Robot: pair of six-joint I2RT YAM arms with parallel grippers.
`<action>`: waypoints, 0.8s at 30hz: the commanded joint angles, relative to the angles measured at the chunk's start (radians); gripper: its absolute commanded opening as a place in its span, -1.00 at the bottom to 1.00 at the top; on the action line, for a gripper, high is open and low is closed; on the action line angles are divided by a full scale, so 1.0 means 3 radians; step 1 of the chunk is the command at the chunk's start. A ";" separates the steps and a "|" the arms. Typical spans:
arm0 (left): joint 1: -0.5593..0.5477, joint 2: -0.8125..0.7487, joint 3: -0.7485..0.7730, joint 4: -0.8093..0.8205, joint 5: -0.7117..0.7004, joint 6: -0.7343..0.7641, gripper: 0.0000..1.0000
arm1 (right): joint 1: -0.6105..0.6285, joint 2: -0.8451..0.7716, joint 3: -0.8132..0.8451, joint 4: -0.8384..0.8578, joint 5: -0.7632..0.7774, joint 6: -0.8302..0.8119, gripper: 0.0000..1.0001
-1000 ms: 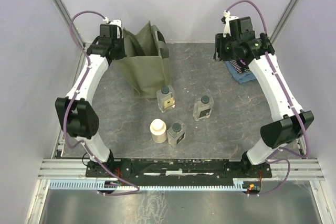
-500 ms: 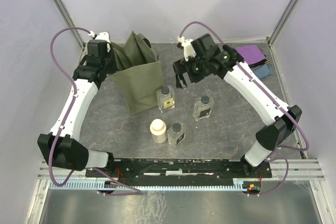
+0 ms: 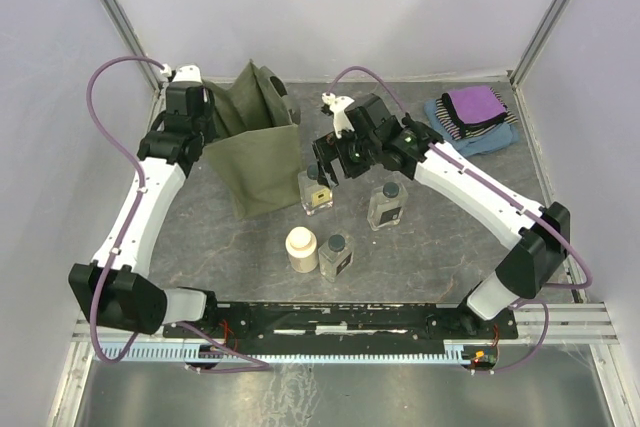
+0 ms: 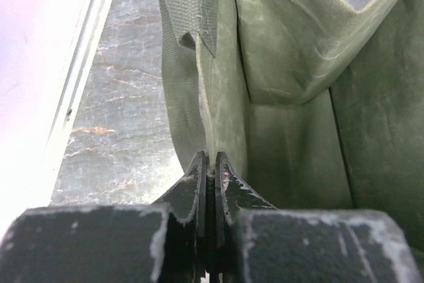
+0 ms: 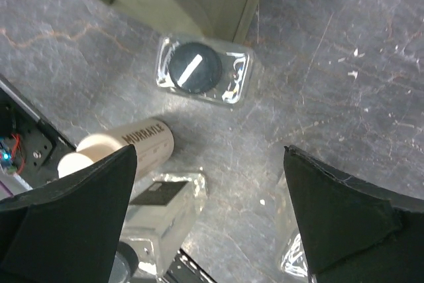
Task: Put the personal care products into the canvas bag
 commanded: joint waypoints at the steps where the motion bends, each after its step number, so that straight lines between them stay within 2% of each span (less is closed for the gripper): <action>1: -0.0006 -0.0260 -0.0147 0.0181 -0.0279 -0.0089 -0.95 | 0.0090 0.0028 0.0021 0.0501 0.0228 0.0173 1.00; 8: -0.0006 -0.0437 -0.0249 0.0122 -0.0571 0.0031 -0.95 | 0.0270 0.0257 -0.0001 0.0741 0.0409 0.0221 1.00; 24: -0.0010 -0.0524 -0.0321 0.0108 -0.0578 0.0083 -0.95 | 0.0349 0.0669 0.0156 0.0640 0.0902 0.0011 1.00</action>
